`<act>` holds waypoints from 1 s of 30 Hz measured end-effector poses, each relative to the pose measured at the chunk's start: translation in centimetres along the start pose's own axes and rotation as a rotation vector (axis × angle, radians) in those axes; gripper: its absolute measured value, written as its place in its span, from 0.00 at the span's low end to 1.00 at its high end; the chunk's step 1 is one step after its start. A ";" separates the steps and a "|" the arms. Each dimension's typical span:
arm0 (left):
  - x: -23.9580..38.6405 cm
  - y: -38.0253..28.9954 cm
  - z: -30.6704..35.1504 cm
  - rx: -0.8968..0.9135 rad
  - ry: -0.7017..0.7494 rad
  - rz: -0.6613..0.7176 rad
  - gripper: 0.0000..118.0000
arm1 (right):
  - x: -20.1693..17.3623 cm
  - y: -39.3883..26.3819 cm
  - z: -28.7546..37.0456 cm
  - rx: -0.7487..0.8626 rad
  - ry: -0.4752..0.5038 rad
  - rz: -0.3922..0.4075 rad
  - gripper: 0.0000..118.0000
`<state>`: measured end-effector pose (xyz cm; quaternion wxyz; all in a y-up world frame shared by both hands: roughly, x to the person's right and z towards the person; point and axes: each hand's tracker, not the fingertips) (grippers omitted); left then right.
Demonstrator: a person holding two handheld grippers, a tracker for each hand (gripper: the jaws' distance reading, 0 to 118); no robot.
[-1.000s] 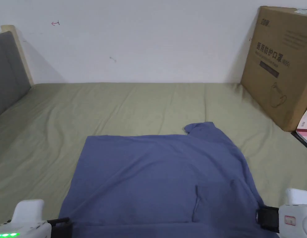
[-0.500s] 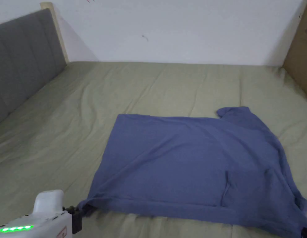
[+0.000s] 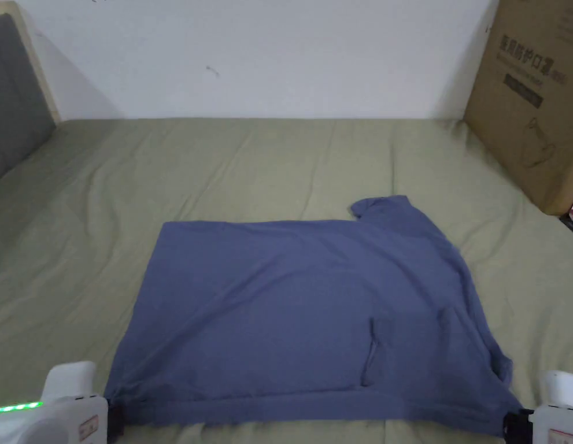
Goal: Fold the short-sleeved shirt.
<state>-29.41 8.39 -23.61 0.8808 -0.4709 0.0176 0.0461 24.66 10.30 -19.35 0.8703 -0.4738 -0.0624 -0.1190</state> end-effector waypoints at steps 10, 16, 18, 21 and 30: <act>-0.5 0.1 0.5 0.001 -0.004 0.014 0.03 | 1.0 3.4 -3.4 -0.044 -0.008 0.043 0.75; -0.5 0.1 0.6 -0.005 -0.001 0.005 0.03 | 0.2 2.2 -4.3 -0.071 -0.024 0.052 0.01; -0.4 0.4 0.7 -0.013 0.004 -0.004 0.03 | 0.6 3.1 -3.3 -0.040 -0.035 0.053 0.01; -0.2 1.3 1.3 -0.010 0.010 -0.011 0.03 | 0.8 5.3 -1.1 -0.003 0.021 0.000 0.01; 1.1 10.3 0.0 0.063 0.016 -0.047 0.04 | -1.8 15.0 -2.4 0.085 -0.012 0.070 0.01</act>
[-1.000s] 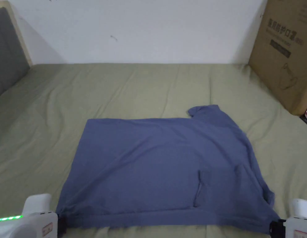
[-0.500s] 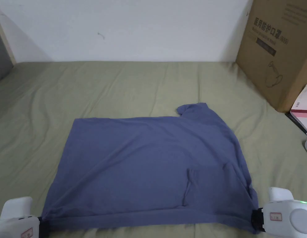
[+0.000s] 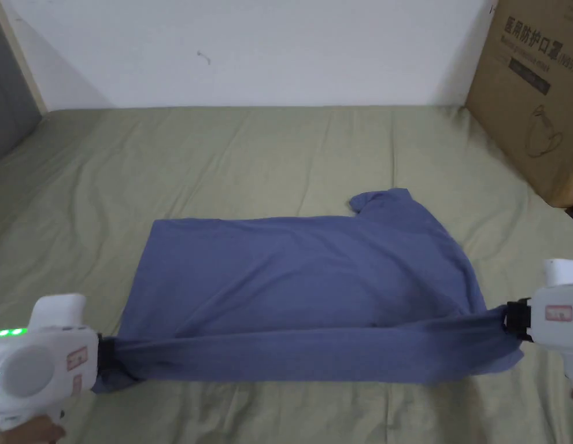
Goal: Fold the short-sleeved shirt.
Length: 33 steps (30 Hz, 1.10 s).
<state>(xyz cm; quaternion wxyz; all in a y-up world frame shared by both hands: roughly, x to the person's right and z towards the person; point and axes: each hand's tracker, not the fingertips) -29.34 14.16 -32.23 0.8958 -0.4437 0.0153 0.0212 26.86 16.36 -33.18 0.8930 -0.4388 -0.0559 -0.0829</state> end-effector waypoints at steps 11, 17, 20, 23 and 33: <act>-0.6 2.4 -4.0 0.003 0.068 0.041 0.83 | -0.6 1.3 -4.9 -0.063 -0.061 0.017 0.60; -2.9 -2.6 -0.3 -0.010 0.006 0.094 0.00 | 0.4 -2.4 -0.3 0.000 -0.047 0.022 0.00; -3.5 -4.1 -0.6 -0.041 -0.016 0.099 0.00 | 0.5 -4.2 0.5 -0.030 -0.010 0.011 0.00; -3.8 -4.1 -1.4 -0.007 0.008 0.124 0.31 | 0.6 -5.4 0.4 -0.045 -0.005 0.003 0.00; -3.6 -2.9 -9.4 -0.148 -0.019 0.208 0.04 | 1.1 -7.7 -0.9 -0.115 -0.006 -0.047 0.11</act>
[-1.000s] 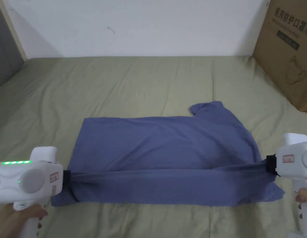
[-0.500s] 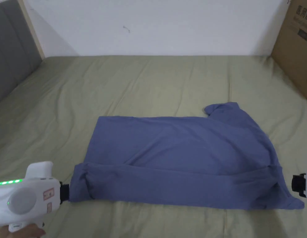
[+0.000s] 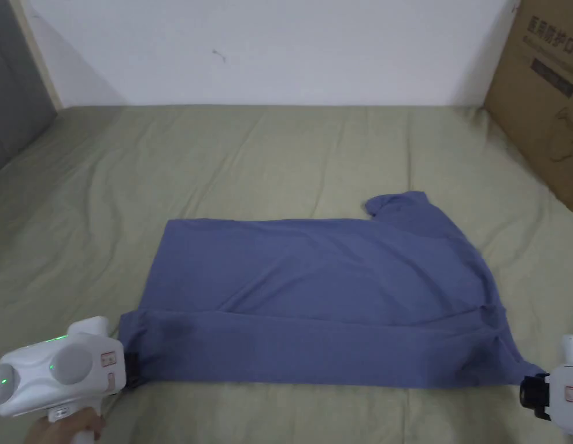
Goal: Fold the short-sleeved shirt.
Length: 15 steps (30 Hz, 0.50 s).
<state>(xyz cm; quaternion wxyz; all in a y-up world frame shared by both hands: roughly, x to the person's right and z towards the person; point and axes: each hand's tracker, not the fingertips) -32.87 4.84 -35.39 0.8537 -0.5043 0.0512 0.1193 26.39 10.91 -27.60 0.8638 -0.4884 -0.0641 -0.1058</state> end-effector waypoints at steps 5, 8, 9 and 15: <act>1.2 0.0 2.2 0.014 0.010 -0.054 0.04 | 0.9 1.5 -1.4 0.007 0.017 -0.030 0.70; 1.1 0.0 2.7 0.014 0.010 -0.057 0.04 | 0.8 3.3 -3.5 0.043 0.047 -0.055 0.70; 1.7 0.0 3.1 0.015 0.010 -0.051 0.04 | 0.6 4.0 -5.2 0.015 0.017 -0.048 0.70; 1.7 -0.1 4.7 0.020 0.003 -0.066 0.04 | -1.2 3.8 -7.3 -0.048 -0.017 -0.053 0.07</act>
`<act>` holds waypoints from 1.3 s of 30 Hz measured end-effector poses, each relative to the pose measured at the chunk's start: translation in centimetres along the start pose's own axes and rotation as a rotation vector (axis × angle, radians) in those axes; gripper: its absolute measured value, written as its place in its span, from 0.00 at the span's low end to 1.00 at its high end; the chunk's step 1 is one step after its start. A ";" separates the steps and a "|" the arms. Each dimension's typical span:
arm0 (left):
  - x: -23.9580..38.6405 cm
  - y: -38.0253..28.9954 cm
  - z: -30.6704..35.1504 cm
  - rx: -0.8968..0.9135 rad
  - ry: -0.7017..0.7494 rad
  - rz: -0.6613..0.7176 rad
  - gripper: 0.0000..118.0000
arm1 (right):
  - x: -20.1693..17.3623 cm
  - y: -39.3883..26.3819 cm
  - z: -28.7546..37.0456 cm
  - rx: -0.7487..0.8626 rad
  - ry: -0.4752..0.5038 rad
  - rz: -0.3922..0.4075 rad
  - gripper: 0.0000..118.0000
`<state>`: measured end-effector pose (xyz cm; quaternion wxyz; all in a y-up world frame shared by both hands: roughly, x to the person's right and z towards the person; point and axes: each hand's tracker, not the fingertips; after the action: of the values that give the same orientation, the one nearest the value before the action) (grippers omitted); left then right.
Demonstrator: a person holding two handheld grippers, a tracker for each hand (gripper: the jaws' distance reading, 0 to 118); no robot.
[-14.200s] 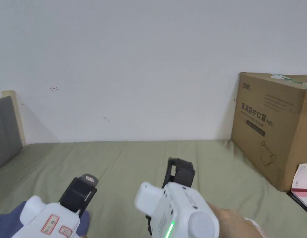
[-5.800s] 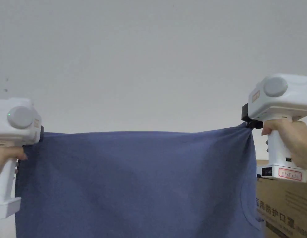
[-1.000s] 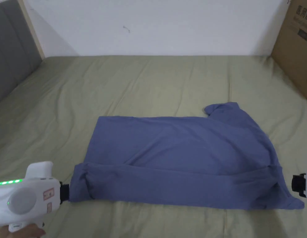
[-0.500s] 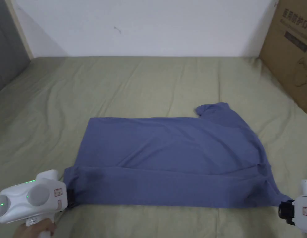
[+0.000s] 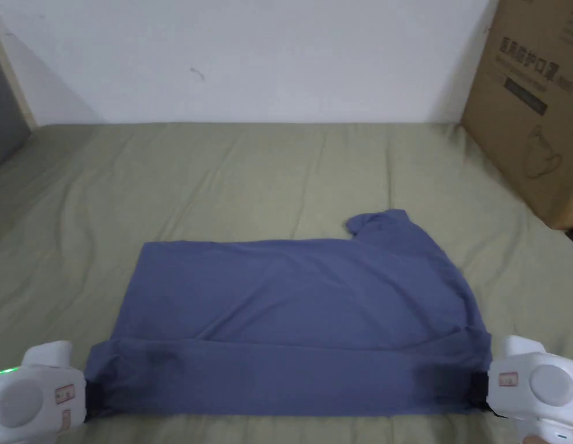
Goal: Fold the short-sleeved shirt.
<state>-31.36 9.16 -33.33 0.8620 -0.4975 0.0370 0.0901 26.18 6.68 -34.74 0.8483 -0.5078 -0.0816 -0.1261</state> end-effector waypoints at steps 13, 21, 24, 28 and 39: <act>-1.0 -3.1 5.9 0.026 -0.010 -0.189 0.04 | 3.2 -3.5 10.8 0.063 0.051 0.010 0.07; -2.3 -8.9 4.4 -0.075 0.001 -0.193 0.11 | 4.6 -10.6 8.1 -0.085 0.020 -0.046 0.16; -2.2 -7.6 5.5 -0.037 0.043 -0.160 0.79 | 5.0 -9.0 8.5 -0.018 -0.025 -0.037 0.63; -0.9 -4.2 8.3 0.082 -0.018 -0.082 0.78 | 3.1 -6.1 11.7 0.092 -0.026 0.044 0.62; 3.6 -0.2 4.6 0.095 -0.070 -0.115 0.00 | -0.8 1.1 6.2 0.088 0.043 0.121 0.00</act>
<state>-27.95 13.47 -31.36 0.8890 -0.4541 -0.0174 0.0561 25.70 12.75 -32.97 0.8775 -0.4710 -0.0381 -0.0819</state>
